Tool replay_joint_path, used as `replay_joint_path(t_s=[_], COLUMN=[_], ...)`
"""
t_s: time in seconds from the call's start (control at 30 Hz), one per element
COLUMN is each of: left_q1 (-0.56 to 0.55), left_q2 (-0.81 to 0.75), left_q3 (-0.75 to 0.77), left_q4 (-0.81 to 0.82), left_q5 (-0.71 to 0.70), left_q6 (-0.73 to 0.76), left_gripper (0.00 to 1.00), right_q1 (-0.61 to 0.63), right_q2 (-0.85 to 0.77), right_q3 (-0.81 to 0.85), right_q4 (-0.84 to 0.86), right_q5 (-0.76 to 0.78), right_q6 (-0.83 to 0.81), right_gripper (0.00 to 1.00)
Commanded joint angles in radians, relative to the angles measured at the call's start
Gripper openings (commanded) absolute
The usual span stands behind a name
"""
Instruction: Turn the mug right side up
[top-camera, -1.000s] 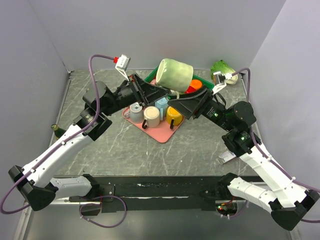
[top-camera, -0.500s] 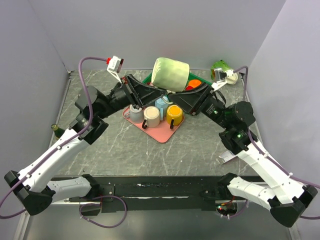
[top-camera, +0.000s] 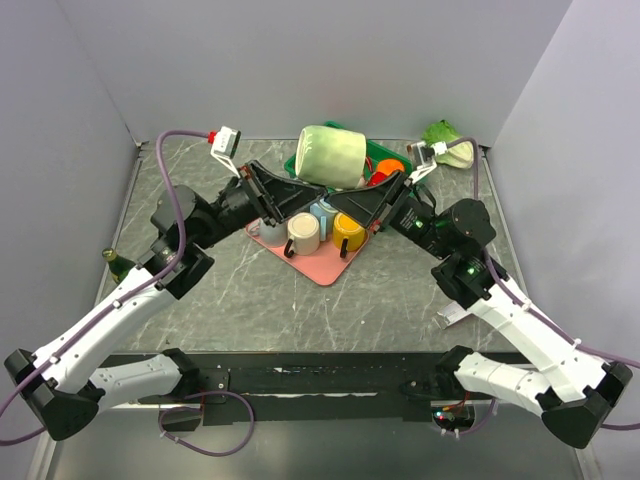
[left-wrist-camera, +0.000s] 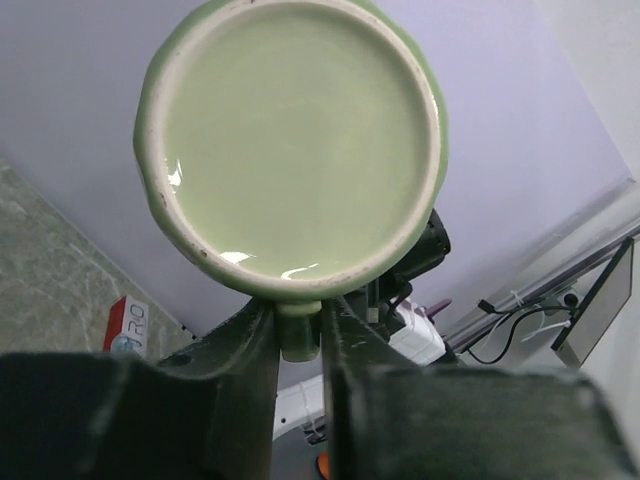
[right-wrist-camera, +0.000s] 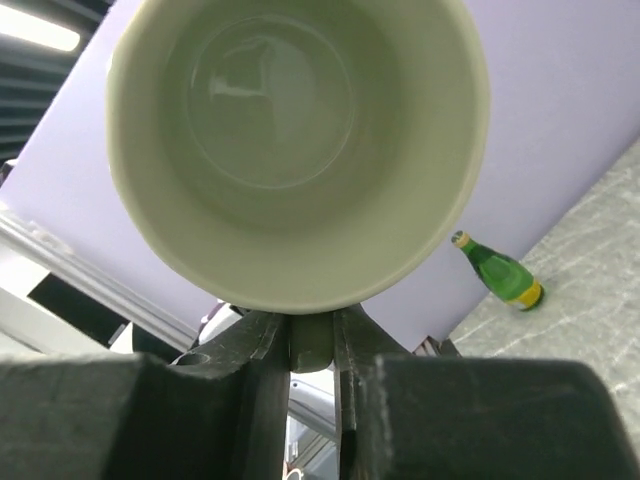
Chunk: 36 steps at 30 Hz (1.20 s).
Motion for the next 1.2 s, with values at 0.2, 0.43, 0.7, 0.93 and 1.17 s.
replay_joint_path(t_s=[0.2, 0.43, 0.7, 0.93, 1.17], left_q1=[-0.008, -0.010, -0.010, -0.010, -0.008], left_q2=[-0.034, 0.003, -0.061, -0.084, -0.161], left_q3=[0.045, 0.029, -0.042, -0.047, -0.116], left_q4=[-0.272, -0.601, -0.744, -0.831, -0.834], left_q5=[-0.063, -0.238, -0.478, -0.627, -0.628], left_q6=[0.222, 0.339, 0.417, 0.460, 0.434], left_gripper=[0.96, 0.96, 0.96, 0.96, 0.96], right_q1=[0.000, -0.002, -0.005, -0.006, -0.006], right_q2=[-0.087, -0.147, -0.134, -0.037, 0.087], right_q3=[0.132, 0.212, 0.086, -0.165, -0.328], right_q4=[-0.469, -0.893, -0.976, -0.727, -0.540], right_q5=[0.312, 0.712, 0.958, 0.915, 0.941], right_q6=[-0.194, -0.289, -0.545, -0.674, -0.613], right_gripper=[0.00, 0.00, 0.00, 0.00, 0.00])
